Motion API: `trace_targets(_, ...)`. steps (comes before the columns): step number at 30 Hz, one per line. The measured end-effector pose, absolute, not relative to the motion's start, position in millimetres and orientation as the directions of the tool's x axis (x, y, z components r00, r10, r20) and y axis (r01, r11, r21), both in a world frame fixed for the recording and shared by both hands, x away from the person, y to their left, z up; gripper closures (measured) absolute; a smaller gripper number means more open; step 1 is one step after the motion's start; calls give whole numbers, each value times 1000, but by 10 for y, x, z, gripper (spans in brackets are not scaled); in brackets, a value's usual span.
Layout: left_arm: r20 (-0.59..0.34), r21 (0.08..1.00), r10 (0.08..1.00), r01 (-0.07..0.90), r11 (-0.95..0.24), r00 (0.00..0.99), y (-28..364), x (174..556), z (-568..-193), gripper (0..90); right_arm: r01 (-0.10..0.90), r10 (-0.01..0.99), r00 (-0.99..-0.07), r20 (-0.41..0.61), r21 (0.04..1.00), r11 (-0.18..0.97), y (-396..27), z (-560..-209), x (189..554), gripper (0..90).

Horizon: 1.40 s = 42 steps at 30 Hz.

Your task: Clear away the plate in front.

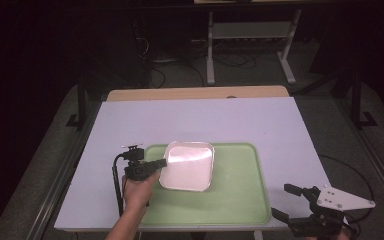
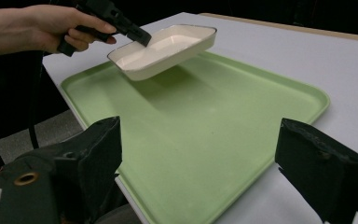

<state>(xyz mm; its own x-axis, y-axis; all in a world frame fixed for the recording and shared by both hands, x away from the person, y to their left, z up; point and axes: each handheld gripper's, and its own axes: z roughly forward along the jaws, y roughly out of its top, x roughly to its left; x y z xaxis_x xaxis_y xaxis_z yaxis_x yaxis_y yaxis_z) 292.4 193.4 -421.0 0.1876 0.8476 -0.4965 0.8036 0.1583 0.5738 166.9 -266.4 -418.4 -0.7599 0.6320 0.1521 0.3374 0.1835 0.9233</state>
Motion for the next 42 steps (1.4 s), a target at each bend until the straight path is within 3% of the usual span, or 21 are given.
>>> trace_targets(25, -441, 571, 897, 780, 255, 30, 1626, 2601, -4523, 884, 337, 613, -774, 159, 923, 186, -2655, -4194, 1718, 138)
trace_targets(42, -419, 604, 907, 758, 245, 40, 1562, 2516, -4523, 866, 339, 606, -780, 159, 920, 194, -2619, -4193, 1740, 138)
